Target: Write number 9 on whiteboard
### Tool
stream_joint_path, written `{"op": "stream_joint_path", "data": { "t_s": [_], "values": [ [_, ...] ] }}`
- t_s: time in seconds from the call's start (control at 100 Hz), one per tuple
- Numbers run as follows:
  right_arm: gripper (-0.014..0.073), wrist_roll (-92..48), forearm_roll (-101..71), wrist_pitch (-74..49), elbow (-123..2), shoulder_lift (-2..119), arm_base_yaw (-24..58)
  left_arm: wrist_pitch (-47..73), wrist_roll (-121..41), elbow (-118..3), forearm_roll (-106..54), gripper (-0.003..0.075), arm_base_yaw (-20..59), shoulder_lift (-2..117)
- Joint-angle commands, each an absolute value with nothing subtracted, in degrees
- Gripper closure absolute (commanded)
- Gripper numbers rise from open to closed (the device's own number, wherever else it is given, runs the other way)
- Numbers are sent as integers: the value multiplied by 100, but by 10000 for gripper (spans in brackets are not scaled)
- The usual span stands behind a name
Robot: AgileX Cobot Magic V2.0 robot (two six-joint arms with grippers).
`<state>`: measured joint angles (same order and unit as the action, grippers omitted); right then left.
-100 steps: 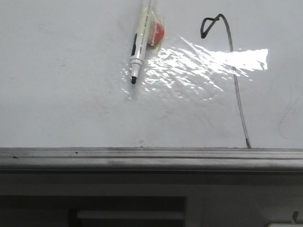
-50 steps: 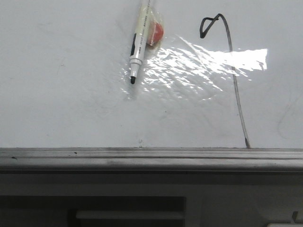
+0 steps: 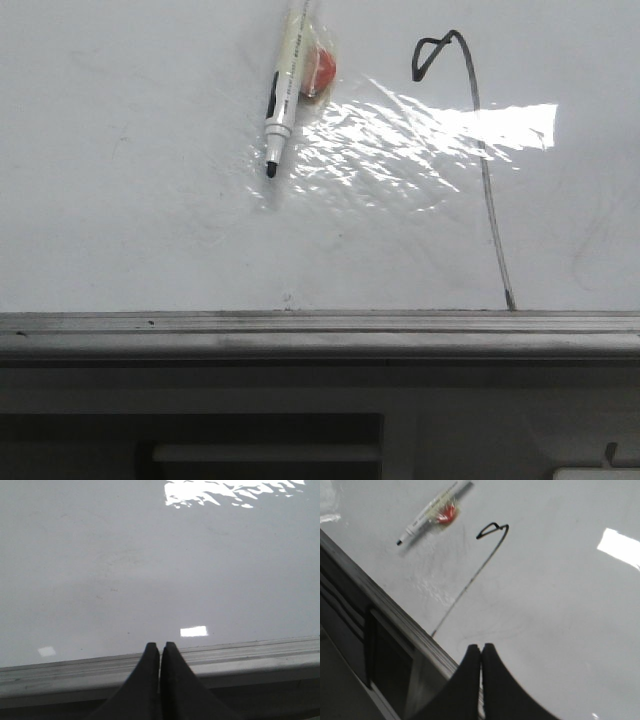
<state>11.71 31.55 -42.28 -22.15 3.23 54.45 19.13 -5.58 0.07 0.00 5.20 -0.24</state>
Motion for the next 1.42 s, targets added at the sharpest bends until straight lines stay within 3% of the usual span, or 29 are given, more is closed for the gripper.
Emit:
{"op": "stream_joint_path", "data": {
  "t_s": [0.0, 0.15, 0.29, 0.48, 0.58, 0.72, 1.41],
  "values": [
    [656, 1170, 3725, -3580, -1888, 391, 5235, 1639, -510, 105, 0, 741, 497, -176],
    [656, 1170, 3480, -2074, -1135, 391, 4066, 1639, -510, 105, 0, 741, 497, -176],
    [656, 1077, 1557, -838, -612, 391, 2538, 1639, -510, 105, 0, 741, 497, -176],
    [656, 1077, 1010, -570, -42, 391, 1357, 1639, -510, 105, 0, 741, 497, -176],
    [656, 1077, 956, -581, 239, 320, 1166, 1639, -510, 105, 0, 741, 497, -176],
    [656, 1077, 728, -1785, 224, 30, 1142, 1639, -510, 105, 0, 741, 497, -176],
    [656, 1029, 705, -1794, 224, -154, 620, 1639, -510, 105, 0, 741, 497, -176]
  ]
}}
